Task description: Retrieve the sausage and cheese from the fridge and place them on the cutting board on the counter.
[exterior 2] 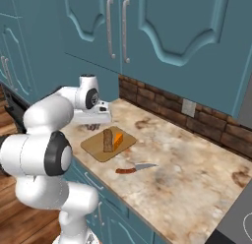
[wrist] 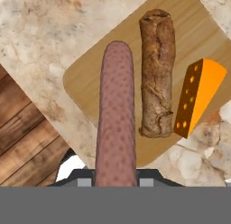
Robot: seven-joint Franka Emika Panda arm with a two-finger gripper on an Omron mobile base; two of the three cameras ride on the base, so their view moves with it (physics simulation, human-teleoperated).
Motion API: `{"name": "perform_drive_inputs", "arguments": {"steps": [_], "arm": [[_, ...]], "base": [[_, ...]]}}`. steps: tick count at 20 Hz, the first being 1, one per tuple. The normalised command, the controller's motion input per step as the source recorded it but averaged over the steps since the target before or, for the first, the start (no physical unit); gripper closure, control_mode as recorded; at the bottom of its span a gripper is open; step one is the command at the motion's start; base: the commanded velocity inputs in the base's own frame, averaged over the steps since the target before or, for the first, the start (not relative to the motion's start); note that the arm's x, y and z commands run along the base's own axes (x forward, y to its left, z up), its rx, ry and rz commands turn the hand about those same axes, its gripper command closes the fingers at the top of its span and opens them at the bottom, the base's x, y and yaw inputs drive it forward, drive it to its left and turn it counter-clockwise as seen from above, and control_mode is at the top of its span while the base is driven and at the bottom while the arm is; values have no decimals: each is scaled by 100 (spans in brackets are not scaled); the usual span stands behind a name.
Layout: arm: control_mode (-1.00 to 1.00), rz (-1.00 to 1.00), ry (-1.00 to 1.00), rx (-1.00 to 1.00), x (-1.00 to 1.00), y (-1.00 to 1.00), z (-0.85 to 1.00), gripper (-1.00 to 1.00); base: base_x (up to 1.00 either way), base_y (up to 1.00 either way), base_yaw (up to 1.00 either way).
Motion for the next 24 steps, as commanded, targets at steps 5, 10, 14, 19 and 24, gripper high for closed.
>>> {"name": "perform_drive_inputs", "arguments": {"steps": [5,10,14,19,24], "arm": [[-100,0,2,0,42,0,-36,100],[-100,-1,0,0,9,1,-40,100],[-100,0,0,0,0,0,-37,100],[-100,0,0,0,6,0,-33,100],[-100,0,0,0,18,0,-25,100]], "base": [[0,0,0],[0,0,0],[0,0,0],[0,0,0],[0,0,0]]}}
